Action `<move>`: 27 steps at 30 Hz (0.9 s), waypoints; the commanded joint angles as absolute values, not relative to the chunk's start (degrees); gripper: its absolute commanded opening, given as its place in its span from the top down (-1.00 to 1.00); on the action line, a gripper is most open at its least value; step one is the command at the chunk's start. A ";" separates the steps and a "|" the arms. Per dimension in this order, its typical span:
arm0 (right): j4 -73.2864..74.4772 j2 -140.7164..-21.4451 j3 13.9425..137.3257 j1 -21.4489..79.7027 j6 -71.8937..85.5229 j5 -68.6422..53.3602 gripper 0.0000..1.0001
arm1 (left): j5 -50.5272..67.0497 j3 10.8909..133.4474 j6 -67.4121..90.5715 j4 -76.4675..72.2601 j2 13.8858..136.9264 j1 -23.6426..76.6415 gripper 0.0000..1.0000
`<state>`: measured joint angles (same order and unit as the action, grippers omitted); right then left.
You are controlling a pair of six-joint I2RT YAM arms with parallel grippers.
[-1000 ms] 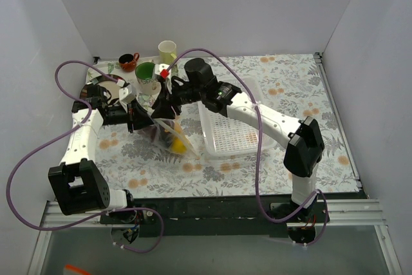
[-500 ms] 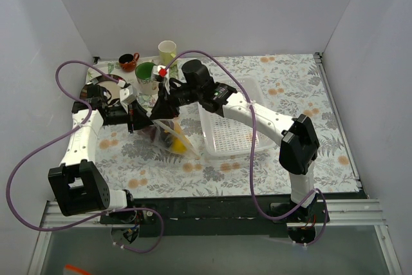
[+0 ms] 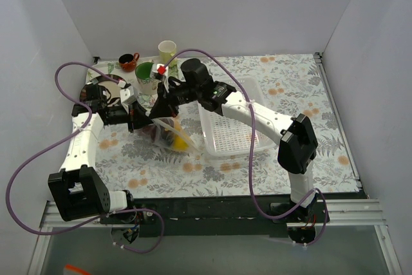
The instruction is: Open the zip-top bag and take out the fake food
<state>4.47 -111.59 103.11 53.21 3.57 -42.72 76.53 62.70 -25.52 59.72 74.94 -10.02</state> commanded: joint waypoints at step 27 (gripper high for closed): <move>1.50 -105.57 102.85 49.83 3.26 -28.14 0.97 | 85.61 73.99 -34.71 73.47 77.25 -9.67 0.19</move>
<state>3.36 -111.35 103.88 50.46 6.35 -35.81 79.83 68.69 -28.97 65.54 76.27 -9.89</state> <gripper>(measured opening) 0.055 0.410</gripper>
